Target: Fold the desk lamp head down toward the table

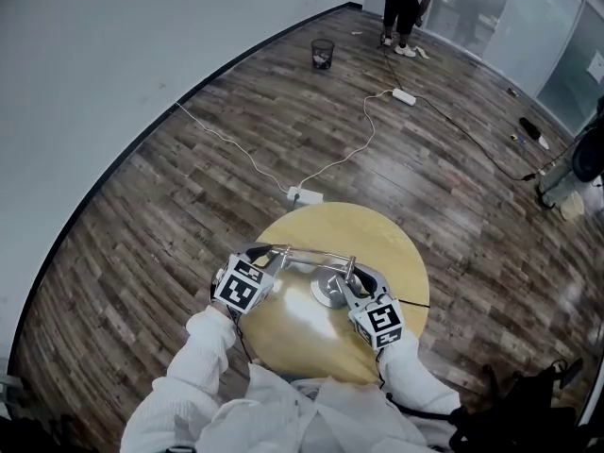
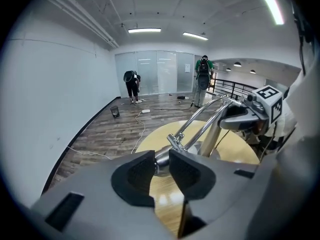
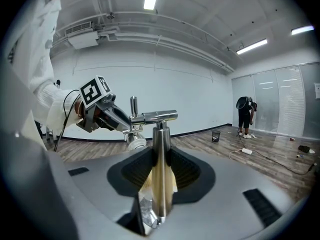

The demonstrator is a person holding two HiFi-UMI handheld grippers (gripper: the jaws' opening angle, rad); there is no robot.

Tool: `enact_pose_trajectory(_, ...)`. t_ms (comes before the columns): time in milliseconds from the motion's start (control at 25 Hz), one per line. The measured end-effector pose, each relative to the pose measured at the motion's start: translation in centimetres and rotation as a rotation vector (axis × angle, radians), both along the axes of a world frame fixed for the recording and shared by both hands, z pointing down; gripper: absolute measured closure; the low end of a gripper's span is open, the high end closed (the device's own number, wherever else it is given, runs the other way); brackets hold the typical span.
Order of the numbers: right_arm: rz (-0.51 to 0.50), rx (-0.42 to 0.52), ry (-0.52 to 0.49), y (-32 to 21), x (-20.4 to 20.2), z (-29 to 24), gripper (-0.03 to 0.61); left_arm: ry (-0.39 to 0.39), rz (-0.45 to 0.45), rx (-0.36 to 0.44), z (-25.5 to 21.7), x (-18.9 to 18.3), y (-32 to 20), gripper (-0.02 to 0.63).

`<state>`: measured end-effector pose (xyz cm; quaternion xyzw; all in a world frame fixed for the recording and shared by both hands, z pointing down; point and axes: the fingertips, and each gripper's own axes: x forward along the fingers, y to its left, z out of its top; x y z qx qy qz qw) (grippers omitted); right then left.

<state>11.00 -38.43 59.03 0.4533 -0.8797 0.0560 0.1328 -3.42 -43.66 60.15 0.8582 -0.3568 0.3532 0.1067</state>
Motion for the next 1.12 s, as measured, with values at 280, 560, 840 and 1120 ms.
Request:
enact_pose_trajectory(280,-0.001,-0.002,-0.004,0.0,0.1,0.1,0.465,0.031,-0.024,-0.019,1.4,0.6,0.2,0.549)
enact_pose_trajectory(560,-0.003,-0.004,-0.007,-0.3,0.0,0.0,0.465,0.07,-0.01,-0.082,2.0,1.6,0.3,0.554)
enact_pose_trajectory(840,-0.009,-0.005,-0.008,-0.1,0.3,0.1,0.465,0.088,0.0,-0.124,3.6,2.9,0.9,0.572)
enact_pose_trajectory(1120,-0.015,-0.01,-0.006,-0.2,0.0,0.2,0.465,0.073,0.003,-0.127,4.6,3.2,1.1,0.602)
